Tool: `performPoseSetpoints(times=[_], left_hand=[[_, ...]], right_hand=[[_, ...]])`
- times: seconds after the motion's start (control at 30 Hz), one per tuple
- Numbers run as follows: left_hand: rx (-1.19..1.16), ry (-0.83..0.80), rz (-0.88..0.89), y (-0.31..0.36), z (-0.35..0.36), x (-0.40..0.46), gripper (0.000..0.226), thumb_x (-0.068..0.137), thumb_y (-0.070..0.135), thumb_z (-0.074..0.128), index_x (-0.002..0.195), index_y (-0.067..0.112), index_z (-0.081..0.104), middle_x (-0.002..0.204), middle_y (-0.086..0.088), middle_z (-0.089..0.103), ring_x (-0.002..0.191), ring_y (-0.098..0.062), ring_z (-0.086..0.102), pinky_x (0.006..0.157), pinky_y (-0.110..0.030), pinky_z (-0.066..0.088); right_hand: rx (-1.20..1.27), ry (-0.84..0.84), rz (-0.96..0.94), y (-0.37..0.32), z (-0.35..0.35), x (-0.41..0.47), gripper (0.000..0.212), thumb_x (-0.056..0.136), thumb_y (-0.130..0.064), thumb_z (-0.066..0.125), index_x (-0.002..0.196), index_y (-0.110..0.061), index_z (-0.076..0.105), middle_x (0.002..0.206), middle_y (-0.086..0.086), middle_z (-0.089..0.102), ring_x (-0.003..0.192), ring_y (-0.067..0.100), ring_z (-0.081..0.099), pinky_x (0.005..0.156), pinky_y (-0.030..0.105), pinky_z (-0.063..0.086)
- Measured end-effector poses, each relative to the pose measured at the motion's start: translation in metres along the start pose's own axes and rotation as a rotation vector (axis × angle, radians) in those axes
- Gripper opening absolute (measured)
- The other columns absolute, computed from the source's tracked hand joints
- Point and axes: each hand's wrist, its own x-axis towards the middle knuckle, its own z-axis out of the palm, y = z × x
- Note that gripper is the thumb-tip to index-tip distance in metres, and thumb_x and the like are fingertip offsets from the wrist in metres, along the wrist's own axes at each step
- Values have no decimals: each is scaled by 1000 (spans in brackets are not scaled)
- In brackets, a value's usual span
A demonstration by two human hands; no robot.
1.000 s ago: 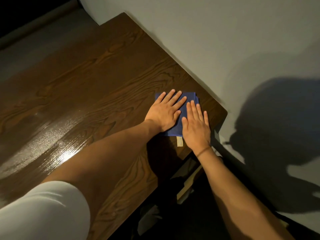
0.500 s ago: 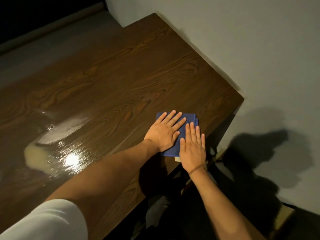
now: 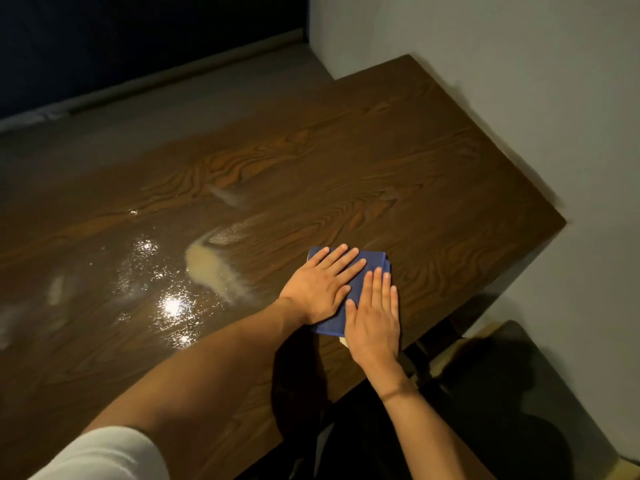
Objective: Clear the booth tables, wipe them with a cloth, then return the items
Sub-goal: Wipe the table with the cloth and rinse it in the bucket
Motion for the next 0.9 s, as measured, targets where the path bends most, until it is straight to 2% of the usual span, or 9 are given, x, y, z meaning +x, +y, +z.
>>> performPoseSetpoints(times=[0.1, 0.23, 0.53, 0.73, 0.9], left_hand=[[-16, 15, -20, -16, -4, 6, 58, 109, 41, 19, 161, 26, -4, 169, 1, -7, 155, -18, -11, 124, -37, -9], [-32, 24, -36, -32, -13, 27, 59, 109, 42, 19, 161, 26, -3, 169, 1, -5, 155, -18, -11, 125, -38, -8], [-29, 81, -108, -81, -37, 87, 59, 108, 42, 19, 162, 25, 0, 170, 0, -2, 156, -19, -7, 126, -39, -4], [-52, 144, -237, -128, -50, 102, 59, 108, 40, 20, 162, 25, 1, 170, 0, -2, 156, -19, -6, 125, -39, -4], [-70, 169, -351, -176, -62, 101, 59, 108, 39, 20, 162, 25, 2, 170, 0, -1, 156, -19, -5, 125, -38, -3]], right_hand=[[-17, -34, -13, -8, -6, 17, 69, 103, -40, 38, 155, 0, 16, 163, 16, 19, 153, 29, 15, 124, 43, 10], [11, -44, -38, -9, -15, 46, 70, 105, -42, 29, 153, -5, -5, 167, 12, 4, 155, 25, 1, 123, 38, -3], [8, -10, -100, -15, -29, 140, 70, 105, -41, 32, 157, -4, 4, 166, 12, 8, 155, 25, 4, 124, 39, 2], [-10, 33, -216, -43, -38, 201, 69, 103, -38, 42, 156, -2, 17, 164, 15, 19, 153, 28, 15, 124, 43, 15], [-52, -8, -347, -83, -49, 248, 68, 105, -40, 31, 158, -6, 4, 167, 13, 5, 155, 25, 2, 125, 40, 4]])
